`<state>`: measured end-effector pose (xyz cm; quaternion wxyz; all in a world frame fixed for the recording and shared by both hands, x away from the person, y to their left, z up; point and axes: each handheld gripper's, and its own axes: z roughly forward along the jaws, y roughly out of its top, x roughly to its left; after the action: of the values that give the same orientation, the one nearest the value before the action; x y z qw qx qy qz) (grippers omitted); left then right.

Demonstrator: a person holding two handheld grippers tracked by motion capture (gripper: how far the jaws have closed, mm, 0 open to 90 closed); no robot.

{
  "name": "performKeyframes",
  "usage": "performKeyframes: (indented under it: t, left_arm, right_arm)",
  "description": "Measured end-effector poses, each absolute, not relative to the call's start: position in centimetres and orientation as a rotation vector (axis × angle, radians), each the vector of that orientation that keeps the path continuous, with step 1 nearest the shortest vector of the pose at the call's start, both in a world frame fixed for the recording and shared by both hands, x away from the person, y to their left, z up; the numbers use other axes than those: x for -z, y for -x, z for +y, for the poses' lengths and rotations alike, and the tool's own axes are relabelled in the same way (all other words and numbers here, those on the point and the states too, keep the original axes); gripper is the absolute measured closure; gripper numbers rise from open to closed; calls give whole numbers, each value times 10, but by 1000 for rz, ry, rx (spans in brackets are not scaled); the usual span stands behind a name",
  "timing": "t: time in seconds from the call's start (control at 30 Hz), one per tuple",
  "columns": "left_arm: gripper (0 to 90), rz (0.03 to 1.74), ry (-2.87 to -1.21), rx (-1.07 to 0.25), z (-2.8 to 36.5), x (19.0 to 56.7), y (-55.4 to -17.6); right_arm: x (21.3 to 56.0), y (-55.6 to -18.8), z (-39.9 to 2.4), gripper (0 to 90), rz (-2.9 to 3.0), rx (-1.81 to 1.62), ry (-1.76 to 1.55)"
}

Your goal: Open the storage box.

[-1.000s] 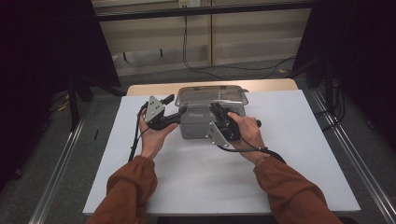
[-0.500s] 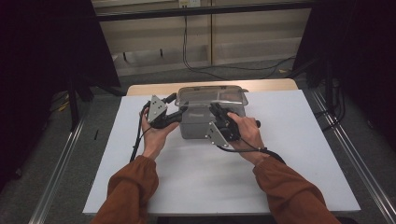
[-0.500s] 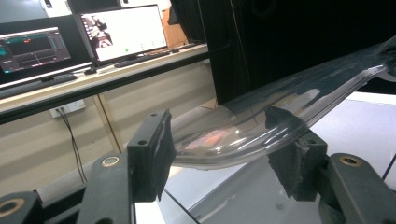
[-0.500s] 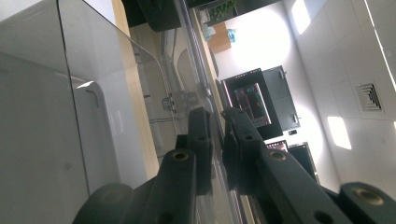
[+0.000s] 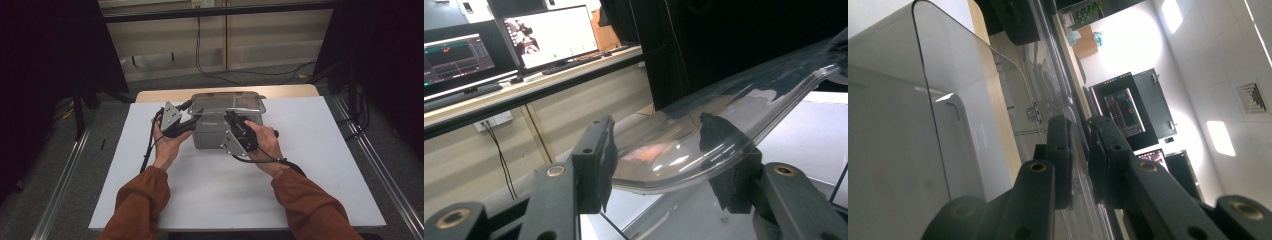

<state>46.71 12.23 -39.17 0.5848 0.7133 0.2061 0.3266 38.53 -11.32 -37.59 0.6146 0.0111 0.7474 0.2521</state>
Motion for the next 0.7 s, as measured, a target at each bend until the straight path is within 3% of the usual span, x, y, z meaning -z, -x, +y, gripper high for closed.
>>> performKeyframes:
  t: [0.2, 0.53, 0.7]
  left_arm:
    - [492, 485, -1659, -756, 122, 392, -467]
    - [491, 483, -1671, -762, 120, 393, -466]
    - [490, 486, -1669, -760, 121, 393, -467]
  right_arm:
    - [377, -387, -115, 687, 1741, -640, -67]
    - [380, -392, -118, 278, 1749, -730, -201]
    - [379, -395, -125, 214, 1773, -780, -282]
